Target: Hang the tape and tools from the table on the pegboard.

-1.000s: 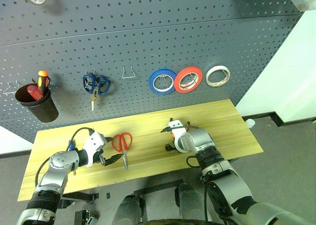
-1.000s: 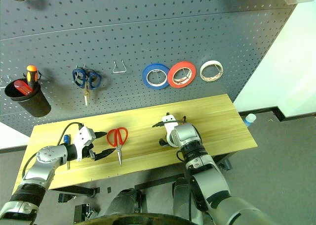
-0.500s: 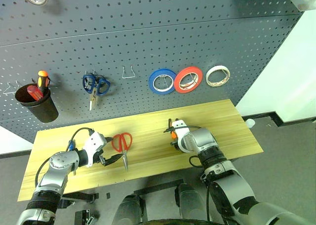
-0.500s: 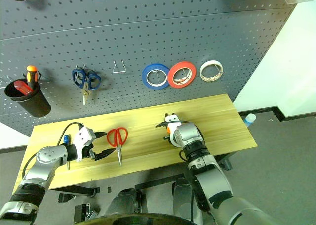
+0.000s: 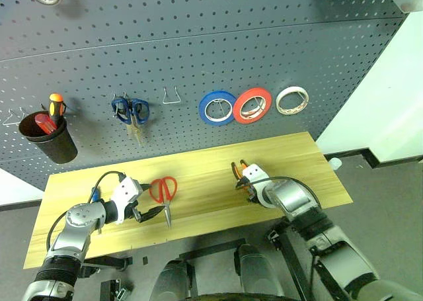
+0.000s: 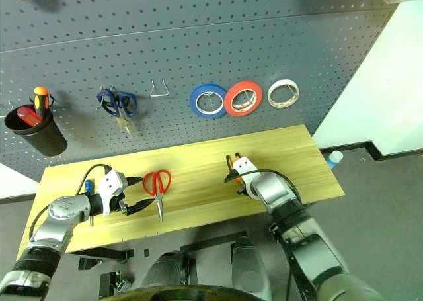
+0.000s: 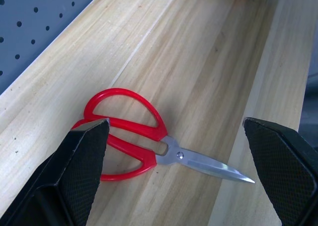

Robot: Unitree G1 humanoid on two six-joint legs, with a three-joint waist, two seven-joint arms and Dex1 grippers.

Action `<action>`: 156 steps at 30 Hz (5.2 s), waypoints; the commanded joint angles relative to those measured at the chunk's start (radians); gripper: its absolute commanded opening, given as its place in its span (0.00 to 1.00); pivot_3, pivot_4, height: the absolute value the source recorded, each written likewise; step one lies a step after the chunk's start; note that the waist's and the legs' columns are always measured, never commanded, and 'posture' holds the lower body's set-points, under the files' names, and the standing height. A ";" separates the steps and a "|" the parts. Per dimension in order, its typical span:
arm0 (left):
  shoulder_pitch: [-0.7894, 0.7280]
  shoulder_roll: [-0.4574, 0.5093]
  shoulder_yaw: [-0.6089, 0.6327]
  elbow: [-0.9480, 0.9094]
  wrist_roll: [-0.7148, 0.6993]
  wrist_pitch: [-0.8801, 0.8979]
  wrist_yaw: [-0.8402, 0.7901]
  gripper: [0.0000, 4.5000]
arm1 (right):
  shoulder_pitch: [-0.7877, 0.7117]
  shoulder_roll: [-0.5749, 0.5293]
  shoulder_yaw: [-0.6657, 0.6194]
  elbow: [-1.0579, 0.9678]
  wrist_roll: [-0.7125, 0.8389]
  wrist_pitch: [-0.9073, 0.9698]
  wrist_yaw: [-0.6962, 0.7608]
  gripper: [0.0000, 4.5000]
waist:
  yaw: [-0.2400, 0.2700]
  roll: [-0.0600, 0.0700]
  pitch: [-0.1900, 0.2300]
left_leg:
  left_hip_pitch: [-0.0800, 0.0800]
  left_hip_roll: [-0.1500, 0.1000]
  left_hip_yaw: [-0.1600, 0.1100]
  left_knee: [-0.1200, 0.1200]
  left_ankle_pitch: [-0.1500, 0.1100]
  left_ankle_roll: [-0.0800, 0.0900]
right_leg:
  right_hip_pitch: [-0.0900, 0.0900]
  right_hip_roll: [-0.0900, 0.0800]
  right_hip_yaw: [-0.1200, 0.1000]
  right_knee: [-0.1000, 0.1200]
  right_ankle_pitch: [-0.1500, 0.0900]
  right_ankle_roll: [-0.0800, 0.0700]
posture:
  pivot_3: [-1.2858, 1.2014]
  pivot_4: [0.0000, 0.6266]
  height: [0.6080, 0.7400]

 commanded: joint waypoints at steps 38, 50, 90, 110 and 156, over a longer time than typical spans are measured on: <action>0.024 0.001 0.029 -0.095 -0.091 0.016 -0.069 1.00 | -0.238 0.270 -0.321 0.363 0.028 -0.036 -0.220 1.00 | -0.001 -0.002 0.004 | 0.000 0.000 0.000 0.000 0.000 0.000 | 0.000 0.000 0.000 0.001 0.003 -0.002 | 0.50 0.18 1.00; 0.082 0.015 0.004 -0.202 -0.138 0.105 -0.161 1.00 | -0.233 0.270 -0.292 0.440 0.004 -0.068 -0.212 1.00 | -0.003 -0.002 0.005 | 0.001 0.000 0.000 0.000 0.000 0.000 | 0.000 0.000 0.000 0.001 0.003 -0.002 | 0.50 0.18 1.00; 0.002 -0.115 0.427 -0.357 -0.439 -0.033 0.073 1.00 | -0.156 0.169 -0.179 -0.449 0.179 -0.663 0.231 0.54 | 0.009 -0.009 0.012 | -0.002 0.001 0.000 0.002 0.000 0.000 | 0.000 0.000 0.000 0.000 0.003 -0.001 | 0.50 0.17 1.00; -0.011 -0.105 0.396 -0.352 -0.406 0.030 0.123 1.00 | -0.613 0.428 -0.347 0.327 0.165 -1.245 0.075 0.54 | -0.003 -0.007 0.013 | -0.001 0.001 0.000 -0.001 0.000 0.000 | -0.001 0.001 0.000 0.000 0.004 -0.003 | 0.50 0.19 1.00; 0.315 -0.138 0.462 -0.664 -0.483 0.138 0.187 1.00 | -0.759 0.502 -0.431 0.765 0.134 -1.678 0.099 0.54 | 0.008 -0.008 0.083 | -0.016 0.002 0.000 0.000 0.000 -0.001 | -0.016 0.001 0.000 0.003 0.004 -0.006 | 0.55 0.35 1.00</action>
